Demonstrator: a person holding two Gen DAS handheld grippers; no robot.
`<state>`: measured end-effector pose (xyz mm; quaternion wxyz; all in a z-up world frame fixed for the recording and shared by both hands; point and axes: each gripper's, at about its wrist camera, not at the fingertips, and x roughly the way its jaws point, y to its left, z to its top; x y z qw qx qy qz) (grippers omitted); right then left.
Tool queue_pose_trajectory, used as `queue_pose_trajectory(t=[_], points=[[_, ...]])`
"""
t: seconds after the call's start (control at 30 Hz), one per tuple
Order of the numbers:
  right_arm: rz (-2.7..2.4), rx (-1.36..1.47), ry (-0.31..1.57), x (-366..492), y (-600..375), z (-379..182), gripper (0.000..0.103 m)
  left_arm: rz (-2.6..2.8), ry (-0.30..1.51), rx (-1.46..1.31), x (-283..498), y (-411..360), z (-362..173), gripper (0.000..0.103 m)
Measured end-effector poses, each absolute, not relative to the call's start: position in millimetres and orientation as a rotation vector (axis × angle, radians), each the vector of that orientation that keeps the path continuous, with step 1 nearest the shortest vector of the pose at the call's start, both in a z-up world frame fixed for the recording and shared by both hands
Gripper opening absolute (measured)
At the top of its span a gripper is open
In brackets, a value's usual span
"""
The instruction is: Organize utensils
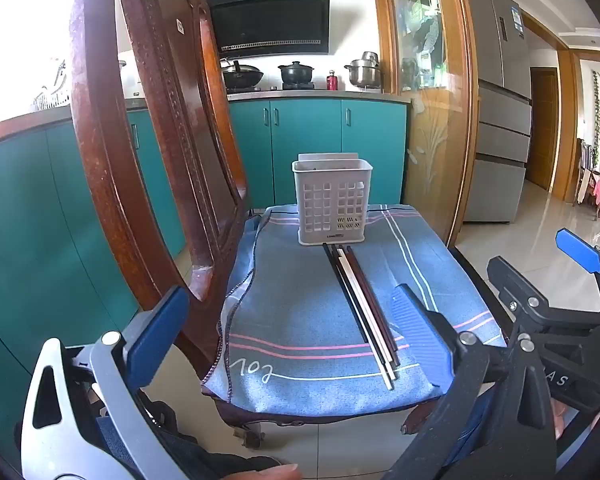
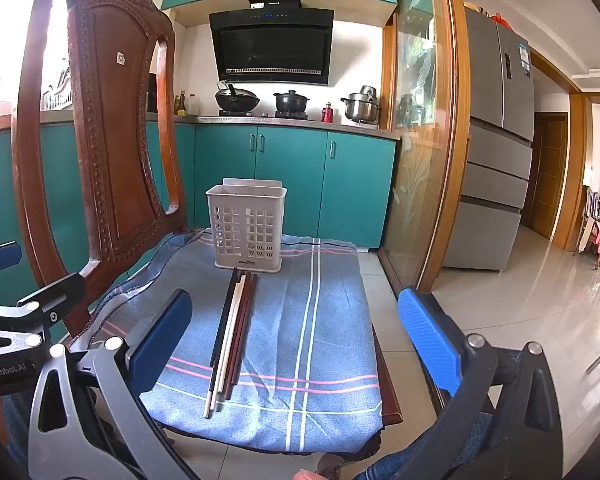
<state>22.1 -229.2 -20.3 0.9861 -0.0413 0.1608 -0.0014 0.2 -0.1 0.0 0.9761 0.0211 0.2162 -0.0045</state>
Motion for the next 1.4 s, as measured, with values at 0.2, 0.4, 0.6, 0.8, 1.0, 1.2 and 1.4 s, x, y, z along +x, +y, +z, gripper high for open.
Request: queue_pose_trajectory(t=[0.2,0.4,0.6,0.8,1.0,1.2,1.4], points=[[-0.002,-0.08,0.327,22.6,-229.2,-21.1,0.101,-0.009,0.436,0.041,0.2,0.2,0.0,0.1],[-0.001,-0.08,0.328,22.5,-230.0,-21.3,0.101,-0.006,0.44,0.035,0.3,1.8,0.3,0.1],[-0.002,-0.082,0.33,23.5,-230.0,-22.9,0.101,-0.004,0.442,0.034,-0.5,3.2,1.2,0.1],[-0.001,-0.081,0.332,23.0,-230.9,-24.4,0.101,-0.008,0.445,0.038,1.1,2.5,-1.7,0.1],[0.0,-0.08,0.332,23.3,-231.9,-24.5,0.101,-0.007,0.446,0.038,1.6,2.8,-5.2,0.1],[-0.002,-0.081,0.335,25.2,-232.1,-23.4,0.101,-0.01,0.449,0.038,2.2,1.6,-6.0,0.1],[0.002,-0.077,0.343,24.0,-233.5,-30.1,0.101,-0.008,0.456,0.038,1.9,0.1,-8.0,0.1]])
